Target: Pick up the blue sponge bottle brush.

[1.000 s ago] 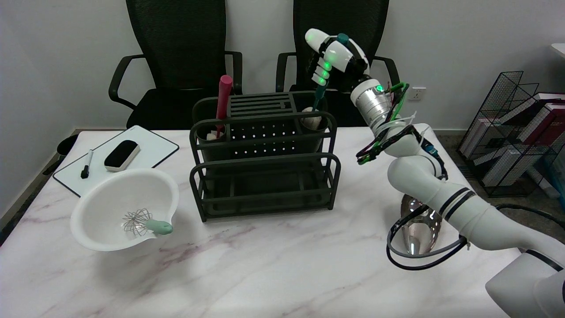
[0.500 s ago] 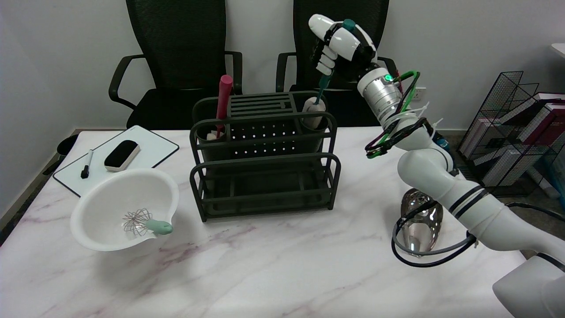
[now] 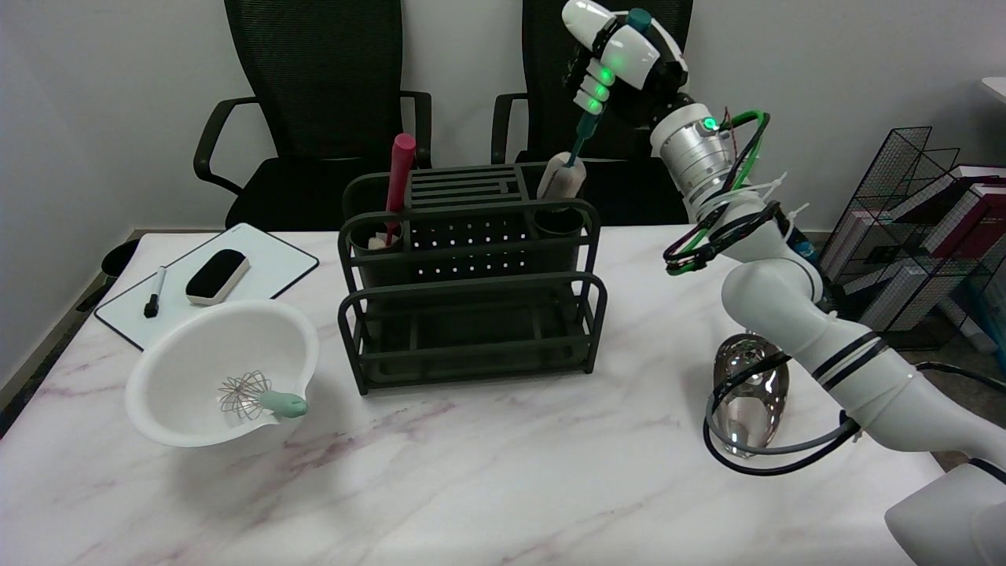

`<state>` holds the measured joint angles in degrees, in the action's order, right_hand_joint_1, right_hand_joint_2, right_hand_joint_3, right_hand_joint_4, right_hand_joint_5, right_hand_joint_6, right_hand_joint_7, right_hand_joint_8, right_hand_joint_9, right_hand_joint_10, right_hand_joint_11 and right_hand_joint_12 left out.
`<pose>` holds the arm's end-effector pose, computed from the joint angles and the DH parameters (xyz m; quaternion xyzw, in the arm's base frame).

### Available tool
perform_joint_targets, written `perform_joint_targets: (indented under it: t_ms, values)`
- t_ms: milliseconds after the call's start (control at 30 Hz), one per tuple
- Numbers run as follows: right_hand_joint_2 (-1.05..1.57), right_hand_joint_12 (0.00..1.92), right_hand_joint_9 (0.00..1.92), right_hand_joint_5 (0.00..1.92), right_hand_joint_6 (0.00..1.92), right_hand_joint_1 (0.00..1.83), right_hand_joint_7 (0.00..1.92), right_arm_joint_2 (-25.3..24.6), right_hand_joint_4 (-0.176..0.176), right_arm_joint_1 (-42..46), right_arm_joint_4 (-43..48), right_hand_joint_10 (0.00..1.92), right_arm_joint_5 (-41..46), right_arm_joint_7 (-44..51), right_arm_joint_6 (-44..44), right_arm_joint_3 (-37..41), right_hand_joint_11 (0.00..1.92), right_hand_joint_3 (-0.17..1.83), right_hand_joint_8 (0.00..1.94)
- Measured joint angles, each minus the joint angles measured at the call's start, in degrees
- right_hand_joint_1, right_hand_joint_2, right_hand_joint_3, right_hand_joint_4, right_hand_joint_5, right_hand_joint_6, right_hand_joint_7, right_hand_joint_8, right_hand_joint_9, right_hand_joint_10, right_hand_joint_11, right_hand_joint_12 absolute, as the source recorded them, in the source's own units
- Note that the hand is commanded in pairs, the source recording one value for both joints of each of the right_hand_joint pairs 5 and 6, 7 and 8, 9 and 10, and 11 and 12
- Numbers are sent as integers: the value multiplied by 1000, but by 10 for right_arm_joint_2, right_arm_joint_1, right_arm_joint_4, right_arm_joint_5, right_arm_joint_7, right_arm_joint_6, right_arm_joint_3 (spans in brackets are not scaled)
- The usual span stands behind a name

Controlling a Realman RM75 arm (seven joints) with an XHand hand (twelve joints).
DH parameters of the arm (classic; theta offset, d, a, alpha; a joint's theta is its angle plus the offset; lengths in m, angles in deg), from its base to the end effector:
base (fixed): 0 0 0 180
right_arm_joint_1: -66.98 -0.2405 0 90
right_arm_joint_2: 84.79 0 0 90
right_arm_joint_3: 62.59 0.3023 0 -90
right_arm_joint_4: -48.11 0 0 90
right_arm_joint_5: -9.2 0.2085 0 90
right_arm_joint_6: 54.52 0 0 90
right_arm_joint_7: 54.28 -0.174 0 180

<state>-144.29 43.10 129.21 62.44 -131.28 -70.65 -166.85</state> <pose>-0.1357 -0.4686 0.3615 0.5694 -0.4362 0.6117 0.3336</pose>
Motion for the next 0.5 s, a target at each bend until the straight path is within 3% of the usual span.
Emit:
perform_joint_targets:
  t_ms: [500]
  values:
    - [1571, 1920, 1920, 1920, 1920, 984, 1920, 4, 0, 64, 73, 1920, 0, 36, -3, 87, 1920, 390, 1920]
